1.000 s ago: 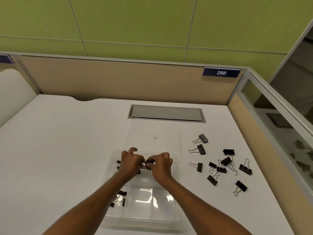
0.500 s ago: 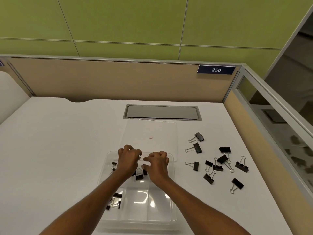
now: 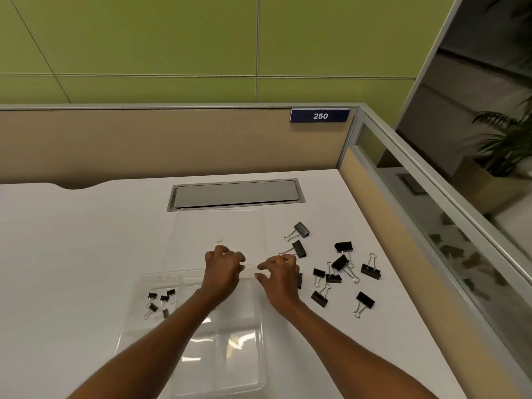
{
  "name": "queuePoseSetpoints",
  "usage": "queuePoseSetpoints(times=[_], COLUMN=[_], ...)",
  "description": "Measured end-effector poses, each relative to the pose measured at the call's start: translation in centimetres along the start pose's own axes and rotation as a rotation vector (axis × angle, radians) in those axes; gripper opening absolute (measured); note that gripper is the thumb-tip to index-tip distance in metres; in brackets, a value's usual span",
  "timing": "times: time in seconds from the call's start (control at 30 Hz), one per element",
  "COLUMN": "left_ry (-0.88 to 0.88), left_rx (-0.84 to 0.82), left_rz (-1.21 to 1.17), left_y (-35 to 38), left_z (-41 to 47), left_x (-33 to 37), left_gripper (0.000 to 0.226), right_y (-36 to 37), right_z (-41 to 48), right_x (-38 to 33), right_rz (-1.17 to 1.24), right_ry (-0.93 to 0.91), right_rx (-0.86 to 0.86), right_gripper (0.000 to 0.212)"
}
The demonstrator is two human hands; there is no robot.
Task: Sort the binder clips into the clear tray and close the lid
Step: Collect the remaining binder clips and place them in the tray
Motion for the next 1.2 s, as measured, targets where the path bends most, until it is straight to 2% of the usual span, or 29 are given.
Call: queuePoseSetpoints(times=[0.17,0.3,0.53,0.63,0.83,1.07,1.2], left_ry=[0.083,0.141,0.201,0.215,0.222,0.191,0.19], left_rx=[-0.026,-0.05,-0.071,-0.083,-0.098,-0.098,-0.097], left_rz=[-0.021,-0.035,-0.051,-0.049,-0.048,-0.044,-0.035], left_y=[1.4,2.9,5.2,6.2,7.6,8.2,8.3], left_z=[2.0,3.2,4.9,5.4,5.9,6.5,6.8], left_x=[4.4,7.2,10.5,11.6,12.9,12.8,12.8], left_gripper=[0.019,0.019,0.018,0.02,0.021,0.02,0.018], right_y=[-2.4,-5.0,-7.4,-7.7,-7.1,-5.5,-4.7], right_z=[0.6,0.7,1.3,1.4,2.4,3.2,3.1], right_x=[4.6,8.2,12.5,14.0,14.9,14.0,14.3], right_rz=[-0.019,-0.019,-0.174,-0.157,-0.179,-0.389,-0.464], right_ry=[0.107,0.195,0.289,0.327,0.287,0.18,0.202], right_rx=[0.03,0.124,0.138,0.142,0.097,-0.022,-0.065], right_gripper=[0.02,0.014,0.012,0.019,0.031,0.023,0.024])
Point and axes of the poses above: each hand's wrist, its own z-axis towards the middle knuckle, its own y-axis out of the palm, x = y × z, the point moved 10 cm from there along z, towards the middle knuckle, and after that the axes turned 4 degrees about y, right-handed, at the moved point
